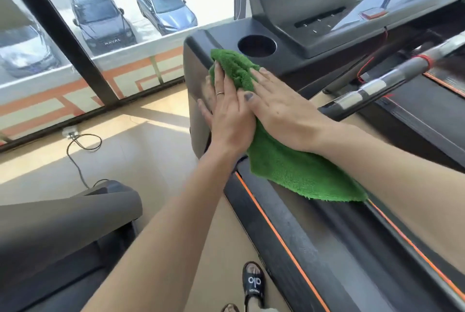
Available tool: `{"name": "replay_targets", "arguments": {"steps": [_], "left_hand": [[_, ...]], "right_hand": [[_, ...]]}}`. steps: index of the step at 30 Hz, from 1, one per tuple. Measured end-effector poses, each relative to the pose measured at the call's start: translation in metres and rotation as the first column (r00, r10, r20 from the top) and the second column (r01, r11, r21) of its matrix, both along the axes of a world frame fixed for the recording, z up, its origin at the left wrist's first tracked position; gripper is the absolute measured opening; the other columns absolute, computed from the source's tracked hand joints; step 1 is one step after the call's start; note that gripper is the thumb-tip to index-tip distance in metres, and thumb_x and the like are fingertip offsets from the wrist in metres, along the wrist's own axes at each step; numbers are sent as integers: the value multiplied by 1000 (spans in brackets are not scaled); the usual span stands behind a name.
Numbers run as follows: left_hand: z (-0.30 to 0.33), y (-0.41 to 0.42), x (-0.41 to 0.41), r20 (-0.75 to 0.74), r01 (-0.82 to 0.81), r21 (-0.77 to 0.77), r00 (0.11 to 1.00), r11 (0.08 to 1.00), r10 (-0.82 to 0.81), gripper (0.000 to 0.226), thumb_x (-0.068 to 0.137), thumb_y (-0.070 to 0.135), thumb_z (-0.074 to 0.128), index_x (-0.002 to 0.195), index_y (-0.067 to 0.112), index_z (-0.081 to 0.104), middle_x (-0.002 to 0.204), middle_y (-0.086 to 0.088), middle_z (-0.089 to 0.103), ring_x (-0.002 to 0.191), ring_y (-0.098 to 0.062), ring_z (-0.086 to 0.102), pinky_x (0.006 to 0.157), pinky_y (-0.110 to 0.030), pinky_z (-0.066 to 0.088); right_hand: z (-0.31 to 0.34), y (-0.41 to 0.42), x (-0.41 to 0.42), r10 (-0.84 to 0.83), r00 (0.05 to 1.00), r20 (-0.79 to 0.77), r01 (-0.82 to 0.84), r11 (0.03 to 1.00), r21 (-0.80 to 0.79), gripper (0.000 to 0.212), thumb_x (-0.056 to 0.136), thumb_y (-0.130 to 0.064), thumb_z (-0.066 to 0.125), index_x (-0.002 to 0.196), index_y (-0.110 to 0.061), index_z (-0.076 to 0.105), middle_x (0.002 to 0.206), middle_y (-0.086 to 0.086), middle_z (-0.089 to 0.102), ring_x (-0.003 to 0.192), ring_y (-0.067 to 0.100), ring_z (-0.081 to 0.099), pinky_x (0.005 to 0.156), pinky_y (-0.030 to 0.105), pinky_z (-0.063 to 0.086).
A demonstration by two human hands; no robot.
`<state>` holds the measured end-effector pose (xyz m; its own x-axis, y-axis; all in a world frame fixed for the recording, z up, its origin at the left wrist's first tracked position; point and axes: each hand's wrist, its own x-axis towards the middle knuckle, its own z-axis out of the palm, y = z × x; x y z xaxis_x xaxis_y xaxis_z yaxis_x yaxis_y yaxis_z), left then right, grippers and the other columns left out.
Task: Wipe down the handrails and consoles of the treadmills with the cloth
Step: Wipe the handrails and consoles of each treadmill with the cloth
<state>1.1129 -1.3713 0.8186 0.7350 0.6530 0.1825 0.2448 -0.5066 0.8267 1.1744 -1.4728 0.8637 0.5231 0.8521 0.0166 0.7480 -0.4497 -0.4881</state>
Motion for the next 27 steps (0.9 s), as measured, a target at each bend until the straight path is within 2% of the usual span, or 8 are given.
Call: {"name": "replay_targets", "arguments": {"steps": [3,10,12,15,17,20,24,27], "left_hand": [[2,40,22,-16,-7,-12,1000,1000,7,68,97,45,13,162,30,7,168,17,-4,154,-5,-6,123,-47,-12],[14,133,75,-199,-51,93,978,994,69,55,111,42,21,162,28,10,169,15,-2,155,-8,0,122,-51,-6],[15,152,89,-162,-45,-1,986,999,44,60,105,51,25,160,26,23,168,7,16,154,-14,14,125,-51,2],[10,173,101,-5,-94,-259,995,961,96,70,85,64,38,141,24,49,146,-7,49,137,-26,46,118,-51,33],[7,171,102,40,-105,-388,991,916,130,57,87,58,44,134,28,52,142,-5,54,131,-21,51,115,-47,36],[-8,143,85,191,-71,-453,966,889,175,53,100,37,40,152,24,35,155,-2,40,138,-9,37,119,-36,28],[-34,124,60,132,-58,-74,989,996,68,58,104,30,32,160,22,20,165,-4,26,152,-20,22,125,-37,17],[9,152,79,0,29,215,1000,976,-30,58,96,32,26,151,18,40,159,-1,36,151,-20,21,124,-38,10]], "right_hand": [[3,44,23,8,992,124,2,997,-79,60,109,-42,16,161,-12,13,169,2,6,155,11,-4,125,33,-6],[14,134,80,19,988,154,5,988,-155,69,106,-52,8,161,-11,9,169,5,4,156,15,-1,126,35,-3],[14,151,94,11,987,161,16,987,-162,72,104,-55,7,161,-12,9,169,5,3,156,16,-2,126,37,-2],[13,166,107,-8,988,157,32,988,-148,74,103,-58,6,161,-13,12,169,6,4,156,17,-2,126,39,-1],[13,164,104,-9,984,177,37,987,-154,73,104,-56,6,161,-12,14,169,7,4,156,17,-3,126,38,-3],[12,136,83,14,973,230,24,986,-163,68,105,-50,5,161,-11,11,169,8,3,156,16,-5,126,36,-6],[9,101,58,22,968,250,14,990,-142,67,105,-51,4,161,-16,10,169,2,5,155,10,-6,125,33,-7],[9,134,90,-3,970,244,39,989,-142,64,106,-49,6,161,-17,12,169,0,6,155,8,-3,126,33,-7]]}}
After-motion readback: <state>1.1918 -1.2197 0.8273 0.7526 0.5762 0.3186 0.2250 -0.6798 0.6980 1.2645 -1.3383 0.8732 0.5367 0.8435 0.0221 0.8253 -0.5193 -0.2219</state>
